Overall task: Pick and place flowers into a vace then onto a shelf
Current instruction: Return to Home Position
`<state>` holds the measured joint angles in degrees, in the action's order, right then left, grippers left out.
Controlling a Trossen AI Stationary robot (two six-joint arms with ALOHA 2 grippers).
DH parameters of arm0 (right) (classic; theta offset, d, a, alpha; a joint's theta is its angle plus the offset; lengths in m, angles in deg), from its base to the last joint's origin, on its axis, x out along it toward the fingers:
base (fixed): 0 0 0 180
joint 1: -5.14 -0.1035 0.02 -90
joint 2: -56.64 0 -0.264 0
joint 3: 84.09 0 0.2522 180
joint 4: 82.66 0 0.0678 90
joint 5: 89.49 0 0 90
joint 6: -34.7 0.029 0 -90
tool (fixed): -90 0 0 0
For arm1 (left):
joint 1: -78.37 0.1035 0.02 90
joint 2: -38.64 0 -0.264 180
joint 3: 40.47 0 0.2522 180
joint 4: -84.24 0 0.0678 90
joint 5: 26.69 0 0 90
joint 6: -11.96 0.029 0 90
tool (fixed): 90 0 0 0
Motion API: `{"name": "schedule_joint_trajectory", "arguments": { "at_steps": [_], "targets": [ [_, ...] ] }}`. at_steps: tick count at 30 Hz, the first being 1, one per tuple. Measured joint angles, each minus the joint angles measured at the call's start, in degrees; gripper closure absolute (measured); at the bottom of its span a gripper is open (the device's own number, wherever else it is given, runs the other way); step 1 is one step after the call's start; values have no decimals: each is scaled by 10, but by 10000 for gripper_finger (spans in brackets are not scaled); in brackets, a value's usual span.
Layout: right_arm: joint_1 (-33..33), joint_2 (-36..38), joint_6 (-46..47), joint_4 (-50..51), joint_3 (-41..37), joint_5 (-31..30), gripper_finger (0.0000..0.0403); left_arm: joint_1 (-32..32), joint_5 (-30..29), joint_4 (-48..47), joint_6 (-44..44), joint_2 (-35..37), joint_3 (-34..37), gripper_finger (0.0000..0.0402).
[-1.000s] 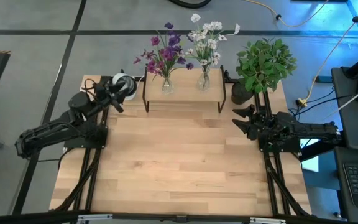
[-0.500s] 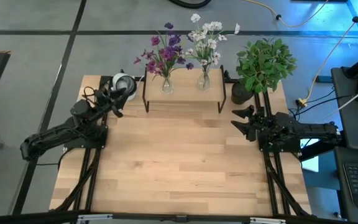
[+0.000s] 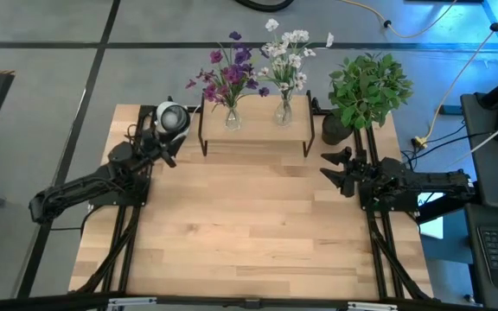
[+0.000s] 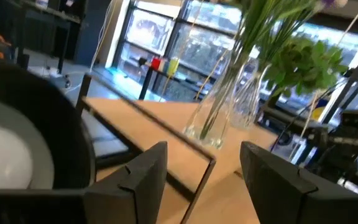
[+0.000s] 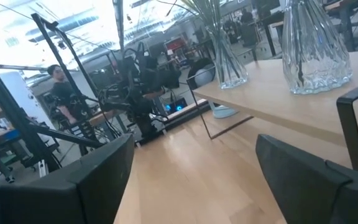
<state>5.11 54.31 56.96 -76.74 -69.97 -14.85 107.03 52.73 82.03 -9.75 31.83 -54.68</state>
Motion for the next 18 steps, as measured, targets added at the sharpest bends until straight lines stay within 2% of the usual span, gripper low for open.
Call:
{"name": "schedule_joint_trajectory", "arguments": {
  "at_steps": [9, 15, 18],
  "targets": [
    [0, 0, -33, 5, 0, -2, 63, 0, -13, -16, 30, -1, 0, 205],
    [0, 0, -65, 12, 0, -64, 63, 0, -13, -16, 49, -1, 0, 205],
    [0, -2, -77, 36, 0, -64, 63, 0, -13, -15, 49, -1, 0, 205]
  ]
}}
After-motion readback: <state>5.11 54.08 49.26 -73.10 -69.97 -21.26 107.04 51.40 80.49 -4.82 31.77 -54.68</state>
